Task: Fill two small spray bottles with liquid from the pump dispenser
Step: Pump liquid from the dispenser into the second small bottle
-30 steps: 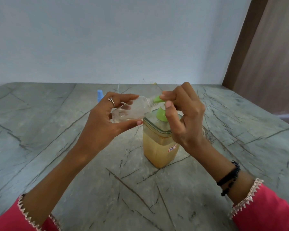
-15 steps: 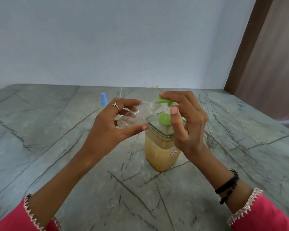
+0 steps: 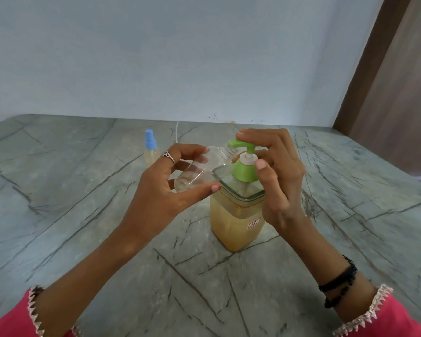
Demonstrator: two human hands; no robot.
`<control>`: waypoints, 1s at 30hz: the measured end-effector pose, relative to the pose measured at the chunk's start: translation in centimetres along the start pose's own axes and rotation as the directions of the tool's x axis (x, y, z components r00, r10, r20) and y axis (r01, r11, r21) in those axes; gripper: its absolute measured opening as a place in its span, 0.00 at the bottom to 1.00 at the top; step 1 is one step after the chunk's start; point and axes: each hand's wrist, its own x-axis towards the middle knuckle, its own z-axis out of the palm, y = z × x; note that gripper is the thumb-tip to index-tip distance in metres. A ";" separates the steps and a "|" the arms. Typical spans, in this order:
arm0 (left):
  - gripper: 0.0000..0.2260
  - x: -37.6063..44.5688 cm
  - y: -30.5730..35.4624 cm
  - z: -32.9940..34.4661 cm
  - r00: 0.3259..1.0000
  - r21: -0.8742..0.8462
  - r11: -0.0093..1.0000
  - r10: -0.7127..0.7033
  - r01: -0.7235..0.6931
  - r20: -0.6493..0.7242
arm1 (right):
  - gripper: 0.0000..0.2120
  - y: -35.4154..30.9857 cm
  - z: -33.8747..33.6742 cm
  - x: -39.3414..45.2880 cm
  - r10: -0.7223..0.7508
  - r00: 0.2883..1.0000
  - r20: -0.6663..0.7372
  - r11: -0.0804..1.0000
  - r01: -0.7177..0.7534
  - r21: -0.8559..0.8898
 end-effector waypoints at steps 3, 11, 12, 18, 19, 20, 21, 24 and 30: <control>0.21 0.0 0.1 0.1 1.000 0.018 1.000 0.011 -0.011 0.006 | 0.15 0.0 0.2 0.3 0.003 1.000 -0.012 1.000 -0.003 0.021; 0.20 0.0 0.0 -0.3 0.999 0.036 0.999 0.038 -0.039 0.019 | 0.14 -0.8 0.6 1.1 0.040 0.996 -0.082 0.994 -0.048 -0.097; 0.20 0.0 0.0 -0.2 0.999 0.033 0.999 0.036 -0.037 0.018 | 0.15 -0.8 0.6 0.9 0.038 0.995 -0.091 0.994 -0.047 -0.098; 0.20 -0.1 0.1 -0.1 0.999 0.022 0.999 0.043 -0.043 0.003 | 0.18 -0.7 0.6 0.3 0.017 0.997 -0.074 0.999 -0.020 -0.040; 0.20 -0.1 0.1 -0.1 0.999 0.021 0.999 0.043 -0.043 0.002 | 0.18 -0.7 0.6 0.2 0.016 0.997 -0.069 0.999 -0.018 -0.026; 0.20 -0.1 0.1 -0.1 0.999 0.020 0.999 0.042 -0.042 -0.001 | 0.17 -0.6 0.5 0.1 0.012 0.998 -0.062 1.000 -0.013 -0.017; 0.20 -0.1 0.1 -0.1 0.999 0.017 0.999 0.042 -0.042 -0.004 | 0.17 -0.6 0.4 0.1 0.008 0.999 -0.050 1.000 -0.009 -0.009; 0.20 -0.2 0.2 0.0 0.999 0.014 0.999 0.043 -0.043 -0.012 | 0.17 -0.4 -0.1 0.3 0.108 0.992 0.064 0.987 -0.114 0.115; 0.20 -0.2 0.2 0.2 1.000 -0.013 1.000 0.024 -0.025 -0.017 | 0.20 -0.6 -2.2 1.1 0.364 0.841 0.400 0.803 -0.501 0.323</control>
